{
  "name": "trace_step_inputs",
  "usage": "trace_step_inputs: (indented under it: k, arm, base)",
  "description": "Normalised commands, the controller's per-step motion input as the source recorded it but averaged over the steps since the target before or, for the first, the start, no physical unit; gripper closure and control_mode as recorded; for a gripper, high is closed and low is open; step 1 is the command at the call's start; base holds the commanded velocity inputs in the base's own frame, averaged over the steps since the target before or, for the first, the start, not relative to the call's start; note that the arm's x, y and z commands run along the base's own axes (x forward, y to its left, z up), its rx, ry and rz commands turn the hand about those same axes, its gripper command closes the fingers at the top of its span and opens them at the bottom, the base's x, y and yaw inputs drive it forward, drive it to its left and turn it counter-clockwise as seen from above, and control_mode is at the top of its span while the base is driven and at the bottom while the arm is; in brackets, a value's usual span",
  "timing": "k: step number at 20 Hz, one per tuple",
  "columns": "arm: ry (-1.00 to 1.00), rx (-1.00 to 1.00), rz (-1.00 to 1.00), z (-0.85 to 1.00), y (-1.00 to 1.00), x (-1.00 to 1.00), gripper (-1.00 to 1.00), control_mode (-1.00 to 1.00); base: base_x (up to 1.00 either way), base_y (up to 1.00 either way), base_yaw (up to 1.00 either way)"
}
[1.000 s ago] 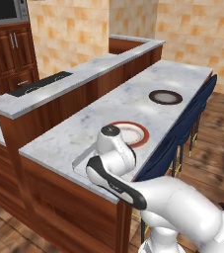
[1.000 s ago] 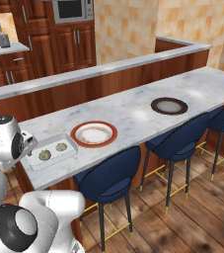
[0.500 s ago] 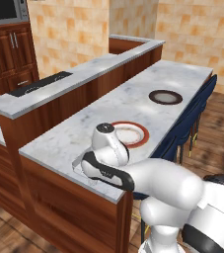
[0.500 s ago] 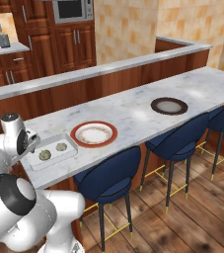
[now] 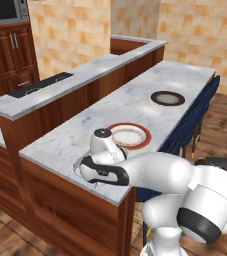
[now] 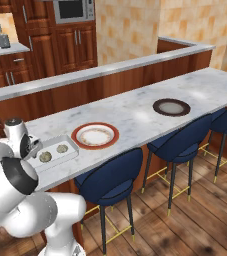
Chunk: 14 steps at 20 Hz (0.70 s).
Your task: Place two dumplings into each of the tupperware containers and then place the containers in the fridge.
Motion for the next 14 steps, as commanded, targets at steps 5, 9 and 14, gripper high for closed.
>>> trace_step_inputs:
  k: [5,9,14]
  arm:
    - [0.02,0.00,0.00,-0.12,0.00,0.00,-1.00,-1.00]
    - [0.00,0.00,0.00,-0.13,0.00,0.00,-1.00,-1.00]
    - [0.00,0.00,0.00,-0.12,0.00,0.00,-1.00,-1.00]
  base:
    - [0.00,0.00,0.00]
    - [0.00,0.00,0.00]
    - [0.00,0.00,0.00]
